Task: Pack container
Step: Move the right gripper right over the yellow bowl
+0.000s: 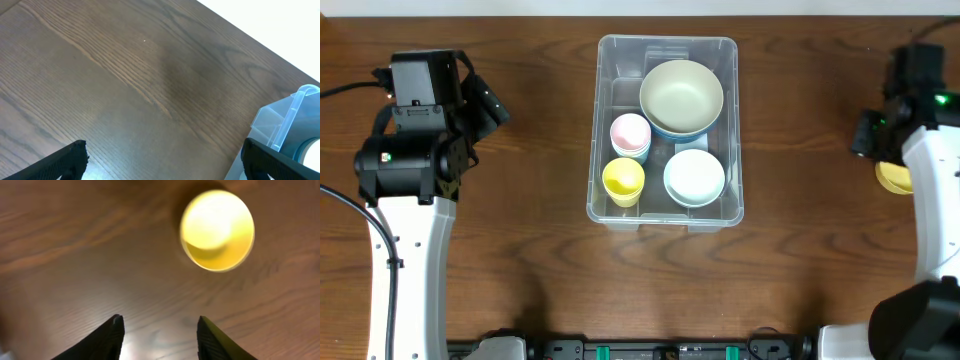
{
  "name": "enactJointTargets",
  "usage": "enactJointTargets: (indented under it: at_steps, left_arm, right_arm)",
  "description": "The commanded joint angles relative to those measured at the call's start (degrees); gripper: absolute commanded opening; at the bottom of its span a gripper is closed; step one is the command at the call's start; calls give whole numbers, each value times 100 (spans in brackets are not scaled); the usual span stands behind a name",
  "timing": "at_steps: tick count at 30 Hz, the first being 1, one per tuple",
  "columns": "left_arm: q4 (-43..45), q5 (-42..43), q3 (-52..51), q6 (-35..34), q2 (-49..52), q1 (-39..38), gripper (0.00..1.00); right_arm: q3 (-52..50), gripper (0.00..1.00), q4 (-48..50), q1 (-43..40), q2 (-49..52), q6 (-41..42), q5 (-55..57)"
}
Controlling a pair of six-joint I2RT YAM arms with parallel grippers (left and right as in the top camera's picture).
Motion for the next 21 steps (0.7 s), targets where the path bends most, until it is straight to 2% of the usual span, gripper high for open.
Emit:
enactJointTargets:
  at_steps: [1,8,12,19,21]
  left_arm:
    - [-11,-90,68,-9,26,20,98]
    - [-11,-90,68,-11,26,20,98]
    - [-11,-90,68,-9,26,20,98]
    - [-11,-90,68,-11,26,20,98]
    - [-13,-90,68,-11,26,20,98]
  right_arm:
    - [-446,52,358,-411,24,109,-216]
    - [-1469,54,1703,-638,24,103,-201]
    - [-2048,57,2481,-645,24,107,234]
    - [-2507,68,3261,-704,24,107,730]
    - [-2507,75,3338,-741,24,107,730]
